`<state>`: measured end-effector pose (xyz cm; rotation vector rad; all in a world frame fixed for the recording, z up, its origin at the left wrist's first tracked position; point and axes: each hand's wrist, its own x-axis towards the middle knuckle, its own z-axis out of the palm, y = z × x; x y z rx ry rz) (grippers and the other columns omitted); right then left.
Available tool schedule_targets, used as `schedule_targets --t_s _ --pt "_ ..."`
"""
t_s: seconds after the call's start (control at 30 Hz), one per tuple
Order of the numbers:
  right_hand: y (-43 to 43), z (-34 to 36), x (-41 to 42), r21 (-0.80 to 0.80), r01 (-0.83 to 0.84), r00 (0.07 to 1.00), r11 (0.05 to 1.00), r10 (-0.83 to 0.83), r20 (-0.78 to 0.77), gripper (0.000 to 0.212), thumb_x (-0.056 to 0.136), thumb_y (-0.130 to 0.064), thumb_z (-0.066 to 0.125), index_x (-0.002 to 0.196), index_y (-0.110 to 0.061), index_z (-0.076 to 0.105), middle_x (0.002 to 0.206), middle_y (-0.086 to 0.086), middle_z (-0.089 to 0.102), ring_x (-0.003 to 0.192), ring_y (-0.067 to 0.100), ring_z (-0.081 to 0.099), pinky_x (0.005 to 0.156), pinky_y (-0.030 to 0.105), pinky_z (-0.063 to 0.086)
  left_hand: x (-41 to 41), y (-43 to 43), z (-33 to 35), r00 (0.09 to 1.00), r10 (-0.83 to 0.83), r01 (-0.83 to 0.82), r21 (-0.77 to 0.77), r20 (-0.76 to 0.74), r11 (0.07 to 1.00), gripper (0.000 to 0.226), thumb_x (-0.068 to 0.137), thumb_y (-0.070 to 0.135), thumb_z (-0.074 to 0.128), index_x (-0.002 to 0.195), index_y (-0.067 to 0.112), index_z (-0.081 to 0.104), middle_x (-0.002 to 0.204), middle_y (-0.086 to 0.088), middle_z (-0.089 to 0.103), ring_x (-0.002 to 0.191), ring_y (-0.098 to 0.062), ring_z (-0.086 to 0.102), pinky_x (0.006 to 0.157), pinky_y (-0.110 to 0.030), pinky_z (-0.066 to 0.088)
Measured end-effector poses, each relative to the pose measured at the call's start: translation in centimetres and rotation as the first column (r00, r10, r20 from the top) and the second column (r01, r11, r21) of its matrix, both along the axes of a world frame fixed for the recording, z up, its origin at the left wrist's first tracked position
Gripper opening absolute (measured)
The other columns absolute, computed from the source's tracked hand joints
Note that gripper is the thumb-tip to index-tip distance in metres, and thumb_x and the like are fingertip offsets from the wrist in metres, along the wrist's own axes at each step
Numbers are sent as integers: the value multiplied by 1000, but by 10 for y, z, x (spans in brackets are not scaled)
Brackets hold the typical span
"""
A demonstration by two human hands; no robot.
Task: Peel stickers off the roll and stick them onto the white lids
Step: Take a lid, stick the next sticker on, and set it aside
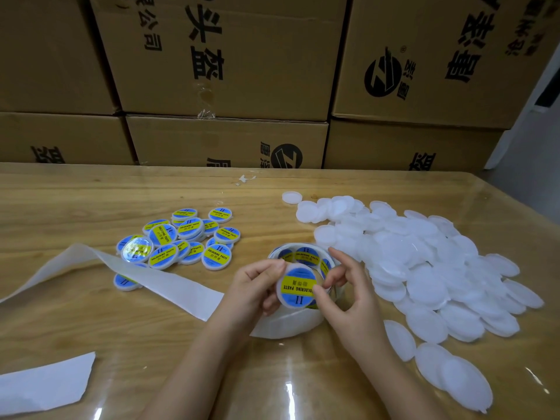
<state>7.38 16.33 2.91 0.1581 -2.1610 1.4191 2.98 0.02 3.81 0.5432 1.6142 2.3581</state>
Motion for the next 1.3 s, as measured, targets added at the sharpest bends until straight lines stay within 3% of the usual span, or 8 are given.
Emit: schedule_targets --t_s 0.4,0.5,0.6,0.77,1.03,1.1,1.2,1.3 --pt "-9 -1 6 73 -45 998 996 41 55 55 72 -31 67 120 -46 45 89 -12 52 96 17 53 88 41 46 4 7 -4 997 -66 53 -234 -48 971 36 77 45 64 76 10 69 51 -2 37 40 -7 31 40 -15 27" --pt "-11 -2 7 120 -60 996 991 51 76 60 69 -34 68 121 -50 41 98 -14 50 101 9 51 92 40 46 2 7 -6 998 3 -15 -201 -55 979 42 79 44 64 75 2 66 50 -2 38 41 -7 31 40 -15 27" --pt "-10 -3 7 146 -66 994 987 53 92 62 70 -36 67 123 -53 39 100 -20 48 102 4 48 93 39 46 -1 4 -4 996 88 -91 -118 -31 989 26 83 33 59 76 13 74 47 4 42 38 -4 31 39 -14 27" --pt "-1 -2 1 139 -12 999 990 5 53 58 71 -35 66 121 -48 41 95 -20 53 98 8 47 92 36 42 -5 -1 -1 997 74 -74 -27 4 997 28 86 30 53 72 17 73 43 12 39 36 -1 27 36 -12 24" --pt "3 -1 0 69 21 999 997 -23 36 54 69 -50 58 121 -50 43 92 -18 53 100 10 47 89 22 38 1 1 -2 997 -76 77 -177 12 981 55 80 39 64 81 -16 54 46 4 35 37 -5 25 38 -13 24" --pt "-1 1 2 62 12 999 998 -14 31 55 70 -49 58 122 -48 43 92 -19 52 99 10 48 89 24 40 3 4 -1 997 -74 72 -214 2 974 52 83 36 62 82 -16 56 47 4 37 38 -5 27 38 -14 25" --pt "-8 2 6 87 -30 998 996 26 55 55 71 -45 61 122 -47 42 94 -23 50 99 13 49 90 33 44 6 7 0 998 -66 61 -249 -14 967 31 86 33 61 77 3 66 50 3 39 41 -6 28 40 -14 25" --pt "-12 1 8 99 -47 995 994 38 94 60 69 -35 67 122 -49 41 94 -21 49 99 15 51 90 41 46 6 9 1 1000 -9 5 -234 -18 972 44 85 36 64 79 -7 61 50 2 39 42 -5 29 41 -13 27"
